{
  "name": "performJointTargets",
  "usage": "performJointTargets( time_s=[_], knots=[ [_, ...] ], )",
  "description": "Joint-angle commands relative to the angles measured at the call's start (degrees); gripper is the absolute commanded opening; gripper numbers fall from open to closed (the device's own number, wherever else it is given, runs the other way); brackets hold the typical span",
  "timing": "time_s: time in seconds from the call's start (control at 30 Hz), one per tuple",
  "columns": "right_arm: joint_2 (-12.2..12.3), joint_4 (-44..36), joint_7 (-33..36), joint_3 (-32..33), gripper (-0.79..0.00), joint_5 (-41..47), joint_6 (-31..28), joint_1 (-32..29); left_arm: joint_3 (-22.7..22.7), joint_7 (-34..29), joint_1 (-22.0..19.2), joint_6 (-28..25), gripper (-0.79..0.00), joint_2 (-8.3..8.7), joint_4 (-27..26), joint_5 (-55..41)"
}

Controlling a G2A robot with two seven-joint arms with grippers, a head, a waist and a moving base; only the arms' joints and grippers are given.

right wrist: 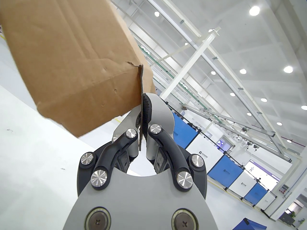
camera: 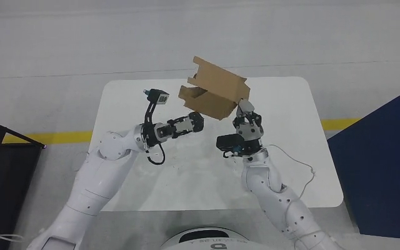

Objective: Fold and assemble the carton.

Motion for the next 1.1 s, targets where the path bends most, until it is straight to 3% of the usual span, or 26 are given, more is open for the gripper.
performJointTargets(
  time_s=[0.0, 0.3, 0.37, 0.43, 0.53, 0.6, 0.67, 0.7, 0.73, 0.87, 0.97, 1.07],
  knots=[
    [-0.15, -0.17, 0.7, -0.24, -0.785, -1.18, 0.11, -0.13, 0.87, 1.83, -0.44, 0.69, -0.302, -0.24, 0.13, 1.81],
    [-0.88, -0.14, 2.53, -0.56, -0.785, -2.9, -0.35, -0.28, 1.48, 11.09, -0.1, 0.63, -0.413, -0.79, -0.25, 11.68],
    [-1.04, 0.14, 3.23, -0.69, -0.785, -3.95, -0.75, -0.12, 1.45, 11.9, 0.12, 0.41, -0.514, -0.85, -0.25, 12.12],
    [-1.22, 0.46, 4.41, -0.86, -0.785, -5.3, -1.17, 0.15, 1.42, 11.99, 0.11, 0.47, -0.785, -0.87, -0.25, 12.51],
    [-1.53, 0.59, 6.11, -1.03, -0.763, -6.79, -1.3, 0.47, 1.15, 12.33, 0.14, 0.71, -0.785, -0.86, -0.26, 13.55],
    [-1.69, 0.58, 6.86, -1.06, -0.619, -7.9, -1.24, 0.53, 0.8, 12.75, 0.36, 1.09, -0.785, -0.81, -0.29, 13.97],
    [-1.82, 0.57, 7.29, -1.09, -0.403, -9.33, -1.19, 0.5, 0.39, 13.0, 0.61, 1.71, -0.785, -0.77, -0.37, 13.71],
    [-1.84, 0.66, 7.55, -0.9, -0.065, -10.49, -1.08, 0.48, 0.18, 12.82, 0.68, 2.09, -0.785, -0.73, -0.38, 13.4],
    [-1.85, 0.48, 7.77, -0.64, 0.0, -11.28, -0.9, 0.26, -0.11, 12.53, 0.65, 2.35, -0.785, -0.68, -0.43, 13.13],
    [-1.24, -2.49, 4.33, 3.44, 0.0, -7.4, 0.43, -3.02, -2.67, 9.58, 0.16, 1.05, -0.785, -0.06, -0.55, 15.01],
    [-0.46, -6.45, -4.08, 8.3, 0.0, 6.16, -1.87, -6.99, -5.07, 7.42, 0.53, -2.52, -0.785, 0.61, -0.63, 19.01],
    [0.43, -7.5, -16.87, 14.55, 0.0, 22.8, -10.36, -10.76, -7.23, 6.51, 1.83, -8.11, -0.785, 1.13, -0.37, 18.93]
  ],
)
